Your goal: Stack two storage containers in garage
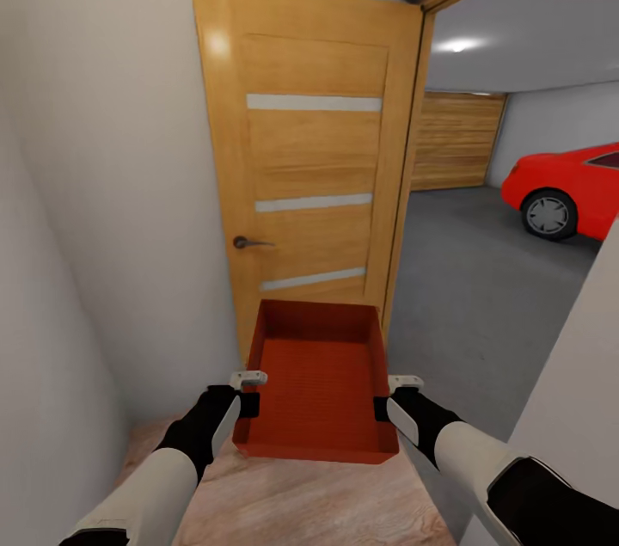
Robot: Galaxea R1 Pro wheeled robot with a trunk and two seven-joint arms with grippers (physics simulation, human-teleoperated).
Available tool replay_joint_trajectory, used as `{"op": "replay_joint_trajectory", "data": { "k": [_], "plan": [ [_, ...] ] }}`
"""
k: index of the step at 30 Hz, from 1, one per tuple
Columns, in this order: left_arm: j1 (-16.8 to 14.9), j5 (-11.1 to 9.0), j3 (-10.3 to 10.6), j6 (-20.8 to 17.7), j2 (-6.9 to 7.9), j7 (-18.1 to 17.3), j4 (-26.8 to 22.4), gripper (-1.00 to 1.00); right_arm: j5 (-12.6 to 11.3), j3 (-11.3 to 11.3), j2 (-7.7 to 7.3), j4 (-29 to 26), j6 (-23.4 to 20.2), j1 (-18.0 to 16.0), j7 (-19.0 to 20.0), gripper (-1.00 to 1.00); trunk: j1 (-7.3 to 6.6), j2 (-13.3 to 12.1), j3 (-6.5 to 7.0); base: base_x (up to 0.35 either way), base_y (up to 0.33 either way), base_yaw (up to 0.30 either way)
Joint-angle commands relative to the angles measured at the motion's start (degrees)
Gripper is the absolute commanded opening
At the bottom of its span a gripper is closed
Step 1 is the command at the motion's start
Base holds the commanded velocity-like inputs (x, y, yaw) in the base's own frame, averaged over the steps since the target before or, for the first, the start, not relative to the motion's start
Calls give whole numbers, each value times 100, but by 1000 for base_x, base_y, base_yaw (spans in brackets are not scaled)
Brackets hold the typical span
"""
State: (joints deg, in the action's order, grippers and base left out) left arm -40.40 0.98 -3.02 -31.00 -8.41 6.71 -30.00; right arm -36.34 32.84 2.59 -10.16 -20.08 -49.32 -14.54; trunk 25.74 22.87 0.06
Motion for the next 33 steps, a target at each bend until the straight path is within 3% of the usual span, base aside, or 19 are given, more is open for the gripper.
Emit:
{"op": "replay_joint_trajectory", "data": {
  "k": [1,15,33],
  "plan": [
    [-3,95,-32,-37,16,32,-59,-100,-251,337,-4,-3,-13,1,-31,-100,4,5,-3,227,229,-285],
    [-3,102,-52,-29,22,32,-67,-100,-248,337,-4,-3,-13,1,-31,-100,4,5,-3,60,56,-116],
    [-3,103,-50,-29,19,32,-67,-100,-251,337,-4,-3,-13,1,-31,-100,4,5,-3,0,0,-252]
  ]
}}
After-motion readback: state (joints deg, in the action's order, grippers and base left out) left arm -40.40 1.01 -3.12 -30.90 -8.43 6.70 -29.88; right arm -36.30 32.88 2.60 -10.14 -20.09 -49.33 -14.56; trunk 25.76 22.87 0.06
